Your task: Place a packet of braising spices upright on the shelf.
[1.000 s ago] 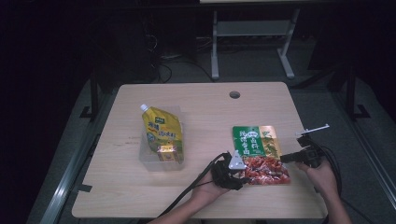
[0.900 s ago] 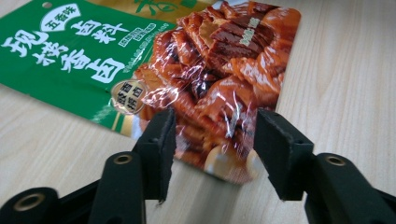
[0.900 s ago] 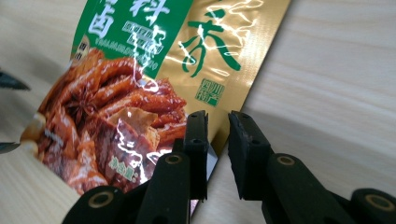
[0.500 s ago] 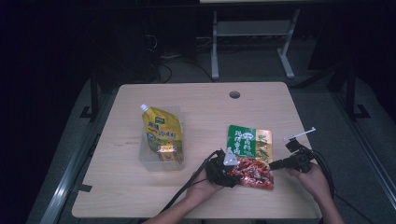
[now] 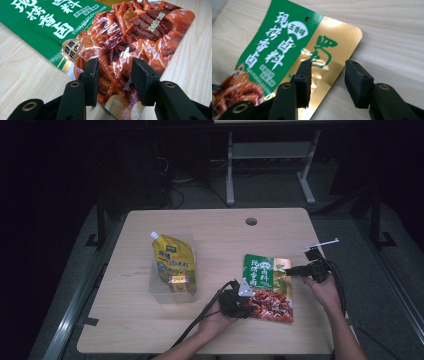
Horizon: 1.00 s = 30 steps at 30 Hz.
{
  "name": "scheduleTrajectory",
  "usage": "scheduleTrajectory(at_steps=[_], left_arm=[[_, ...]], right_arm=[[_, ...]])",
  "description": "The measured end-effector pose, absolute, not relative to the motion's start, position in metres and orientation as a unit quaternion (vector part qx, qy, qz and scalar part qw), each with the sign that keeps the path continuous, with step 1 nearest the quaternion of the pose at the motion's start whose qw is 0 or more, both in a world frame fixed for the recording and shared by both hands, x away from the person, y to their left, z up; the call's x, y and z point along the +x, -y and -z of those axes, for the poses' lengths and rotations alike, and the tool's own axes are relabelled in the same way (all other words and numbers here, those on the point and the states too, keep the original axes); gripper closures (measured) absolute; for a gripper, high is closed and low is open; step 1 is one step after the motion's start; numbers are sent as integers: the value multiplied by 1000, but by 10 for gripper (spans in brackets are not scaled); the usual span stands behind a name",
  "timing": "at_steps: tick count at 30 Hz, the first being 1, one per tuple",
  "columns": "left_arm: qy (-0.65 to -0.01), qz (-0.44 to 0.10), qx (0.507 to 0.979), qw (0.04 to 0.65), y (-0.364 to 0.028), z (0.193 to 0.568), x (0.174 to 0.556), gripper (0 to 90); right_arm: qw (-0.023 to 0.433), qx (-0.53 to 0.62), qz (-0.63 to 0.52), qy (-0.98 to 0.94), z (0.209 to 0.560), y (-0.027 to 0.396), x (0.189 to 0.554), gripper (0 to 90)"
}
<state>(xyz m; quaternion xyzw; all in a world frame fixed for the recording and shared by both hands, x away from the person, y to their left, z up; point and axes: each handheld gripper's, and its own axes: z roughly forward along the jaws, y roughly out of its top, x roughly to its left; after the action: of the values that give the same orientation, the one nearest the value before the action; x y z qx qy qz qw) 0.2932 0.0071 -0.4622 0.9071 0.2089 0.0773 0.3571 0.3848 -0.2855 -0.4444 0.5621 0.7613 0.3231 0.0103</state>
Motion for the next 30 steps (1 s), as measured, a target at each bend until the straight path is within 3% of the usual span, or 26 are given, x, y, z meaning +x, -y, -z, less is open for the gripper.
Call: scheduleTrajectory(at_steps=[19, 30], left_arm=[[-204, -74, 912, 348, -6, 462, 296, 584], [-205, -73, 912, 348, -5, 462, 296, 583]], right_arm=[[-21, 560, -334, -758, 457, 292, 400, 659], [-68, 530, -331, -778, 461, 286, 399, 719]])
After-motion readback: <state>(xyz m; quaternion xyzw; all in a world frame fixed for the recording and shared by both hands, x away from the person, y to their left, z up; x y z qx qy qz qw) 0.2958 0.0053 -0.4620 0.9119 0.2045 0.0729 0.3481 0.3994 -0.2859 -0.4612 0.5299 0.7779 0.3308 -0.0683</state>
